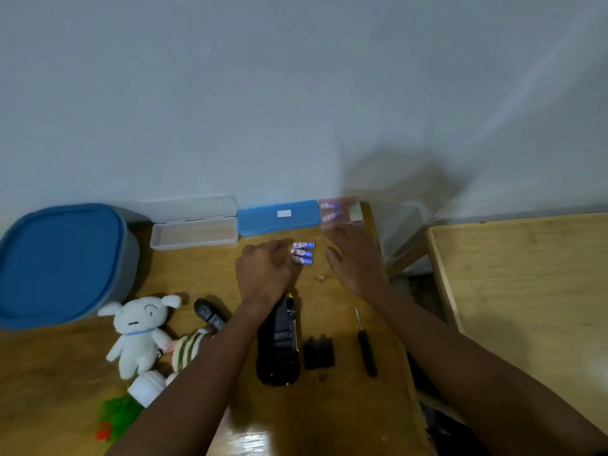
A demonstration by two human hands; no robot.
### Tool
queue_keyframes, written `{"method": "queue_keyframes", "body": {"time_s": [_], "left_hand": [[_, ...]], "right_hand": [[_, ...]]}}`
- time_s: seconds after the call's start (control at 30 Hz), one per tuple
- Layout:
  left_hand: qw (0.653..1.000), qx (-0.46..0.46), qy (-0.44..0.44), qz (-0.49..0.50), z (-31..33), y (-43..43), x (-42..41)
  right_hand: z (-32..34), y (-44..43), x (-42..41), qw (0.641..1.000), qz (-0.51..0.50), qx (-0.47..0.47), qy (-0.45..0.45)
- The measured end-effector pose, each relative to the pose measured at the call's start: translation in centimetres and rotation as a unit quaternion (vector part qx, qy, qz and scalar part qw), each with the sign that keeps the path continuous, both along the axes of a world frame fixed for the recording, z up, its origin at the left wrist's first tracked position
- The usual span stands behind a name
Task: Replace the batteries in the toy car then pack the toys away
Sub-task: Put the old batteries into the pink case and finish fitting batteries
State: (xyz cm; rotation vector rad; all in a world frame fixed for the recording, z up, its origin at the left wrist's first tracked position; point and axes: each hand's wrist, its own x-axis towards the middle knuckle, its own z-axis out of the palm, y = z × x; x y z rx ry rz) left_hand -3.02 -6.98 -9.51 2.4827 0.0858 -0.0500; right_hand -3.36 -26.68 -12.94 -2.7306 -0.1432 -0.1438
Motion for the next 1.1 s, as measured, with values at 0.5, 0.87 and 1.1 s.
{"method": "queue_keyframes", "body": {"time_s": [0.5, 0.87, 1.1], "left_hand": [[0.998, -0.042, 0.04, -0.018, 0.1, 4.8, -10.0], [0.981, -0.098, 0.168, -0.018, 0.1, 5.5, -10.0], [0.895, -0.38, 0.232, 0.006, 0.3, 5.8, -9.3]], "right_hand": [[2.2, 7.5, -6.4, 0.975, -0.098, 0.149, 0.134], [1.0, 9.1, -8.9, 0.89, -0.137, 0.337, 0.276], [2.5, 8.3, -7.1, 0.827, -0.129, 0.454, 0.305]]}}
